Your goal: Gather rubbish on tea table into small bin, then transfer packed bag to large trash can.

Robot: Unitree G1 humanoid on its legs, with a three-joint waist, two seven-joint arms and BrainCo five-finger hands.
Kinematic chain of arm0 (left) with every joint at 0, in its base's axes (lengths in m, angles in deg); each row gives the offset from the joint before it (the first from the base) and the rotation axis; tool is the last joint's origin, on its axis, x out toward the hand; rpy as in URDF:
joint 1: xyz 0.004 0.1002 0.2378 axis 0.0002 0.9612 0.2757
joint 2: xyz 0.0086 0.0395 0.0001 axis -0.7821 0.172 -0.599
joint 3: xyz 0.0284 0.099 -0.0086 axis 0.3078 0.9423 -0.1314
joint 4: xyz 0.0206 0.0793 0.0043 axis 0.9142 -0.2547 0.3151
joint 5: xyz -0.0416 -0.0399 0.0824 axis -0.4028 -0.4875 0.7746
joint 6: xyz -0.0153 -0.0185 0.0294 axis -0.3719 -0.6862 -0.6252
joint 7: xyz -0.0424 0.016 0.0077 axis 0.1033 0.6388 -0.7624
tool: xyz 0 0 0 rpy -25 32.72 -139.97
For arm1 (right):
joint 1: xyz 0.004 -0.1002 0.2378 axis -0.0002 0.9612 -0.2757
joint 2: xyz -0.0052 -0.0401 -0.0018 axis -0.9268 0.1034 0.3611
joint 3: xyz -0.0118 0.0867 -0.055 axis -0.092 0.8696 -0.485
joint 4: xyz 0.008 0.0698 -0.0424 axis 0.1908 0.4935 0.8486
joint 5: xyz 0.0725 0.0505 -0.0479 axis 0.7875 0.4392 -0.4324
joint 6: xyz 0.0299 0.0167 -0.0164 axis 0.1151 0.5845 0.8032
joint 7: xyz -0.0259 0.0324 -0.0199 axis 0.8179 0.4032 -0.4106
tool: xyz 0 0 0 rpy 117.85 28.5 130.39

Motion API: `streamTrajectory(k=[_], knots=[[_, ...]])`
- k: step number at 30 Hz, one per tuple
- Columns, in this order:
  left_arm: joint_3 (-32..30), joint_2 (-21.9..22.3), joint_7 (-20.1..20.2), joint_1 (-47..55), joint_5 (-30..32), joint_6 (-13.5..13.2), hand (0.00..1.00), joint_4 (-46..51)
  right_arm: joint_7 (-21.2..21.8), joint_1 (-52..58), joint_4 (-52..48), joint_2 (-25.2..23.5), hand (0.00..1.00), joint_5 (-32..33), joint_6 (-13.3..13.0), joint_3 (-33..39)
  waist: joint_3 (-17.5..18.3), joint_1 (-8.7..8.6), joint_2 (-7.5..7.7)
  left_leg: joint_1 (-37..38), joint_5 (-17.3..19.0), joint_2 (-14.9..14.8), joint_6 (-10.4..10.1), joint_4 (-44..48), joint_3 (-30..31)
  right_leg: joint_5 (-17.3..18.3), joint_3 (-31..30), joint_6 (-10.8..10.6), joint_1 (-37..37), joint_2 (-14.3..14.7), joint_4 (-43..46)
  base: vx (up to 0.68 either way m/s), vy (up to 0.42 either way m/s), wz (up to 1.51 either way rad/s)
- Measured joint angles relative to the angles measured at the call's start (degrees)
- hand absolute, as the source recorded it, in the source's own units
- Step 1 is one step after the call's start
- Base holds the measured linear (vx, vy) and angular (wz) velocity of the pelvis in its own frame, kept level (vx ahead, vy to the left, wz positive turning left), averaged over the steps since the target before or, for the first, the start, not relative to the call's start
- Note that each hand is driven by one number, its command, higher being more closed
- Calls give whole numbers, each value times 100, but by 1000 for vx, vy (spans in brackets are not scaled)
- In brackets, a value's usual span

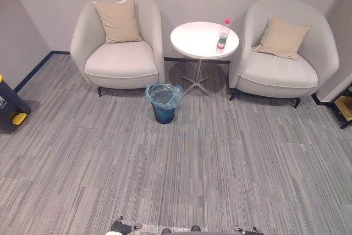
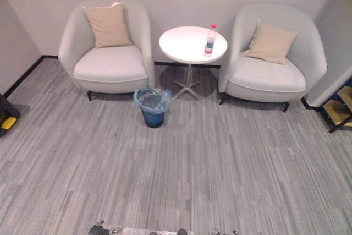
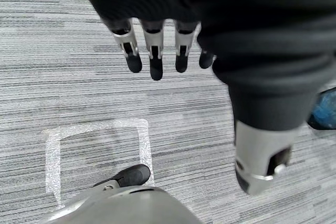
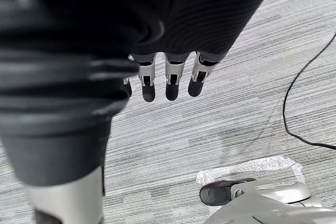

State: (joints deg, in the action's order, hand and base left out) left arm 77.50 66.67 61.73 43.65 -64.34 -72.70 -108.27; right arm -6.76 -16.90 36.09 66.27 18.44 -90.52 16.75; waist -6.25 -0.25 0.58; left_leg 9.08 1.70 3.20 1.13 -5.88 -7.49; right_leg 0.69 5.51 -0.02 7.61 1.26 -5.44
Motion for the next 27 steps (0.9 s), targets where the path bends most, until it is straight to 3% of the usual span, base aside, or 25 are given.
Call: streamTrajectory(k=[12, 19, 22, 23, 25, 27], knots=[[2, -35, 2, -55, -4, 6, 0, -49, 44, -41, -16, -19, 0, 4, 2, -11, 23, 14, 43, -105, 82, -119, -65, 4, -651, -121, -636, -3, -339, 148, -5, -33, -24, -30], [89, -50, -2, -169, -120, 16, 0, -51, 45, -49, -101, -20, 0, 5, 2, -17, -4, -27, 5, -233, 365, -304, -271, 414, -901, -42, -208, 107, -361, 157, 35, 8, -70, -17], [101, -38, 4, -249, -131, 14, 0, -35, 51, -53, -124, 21, 0, 23, -5, -12, -93, -43, -58, -660, 887, -551, -416, 1539, -899, 97, -73, 276, -327, 189, 158, 80, -127, 8], [80, -65, 7, -334, -174, 14, 0, -26, 50, -76, -123, 21, 0, 61, -15, -16, -219, -48, -40, -994, 995, -681, -553, 2516, -932, 226, -64, 325, -256, 163, 280, 65, -144, 7], [-49, -42, 5, -390, -236, 10, 0, 79, 43, -86, -125, 53, 0, 146, -57, -21, -366, -27, -48, -1535, 983, -913, -564, 3882, -935, 398, -110, 412, -142, 151, 497, 92, -113, 0], [-79, -19, -4, -363, -295, 2, 0, 95, 10, -134, -114, 87, 0, 263, -60, -10, -410, -21, -125, -1975, 1266, -1166, -491, 4844, -934, 585, -211, 527, 61, 98, 640, 170, -33, -11]])
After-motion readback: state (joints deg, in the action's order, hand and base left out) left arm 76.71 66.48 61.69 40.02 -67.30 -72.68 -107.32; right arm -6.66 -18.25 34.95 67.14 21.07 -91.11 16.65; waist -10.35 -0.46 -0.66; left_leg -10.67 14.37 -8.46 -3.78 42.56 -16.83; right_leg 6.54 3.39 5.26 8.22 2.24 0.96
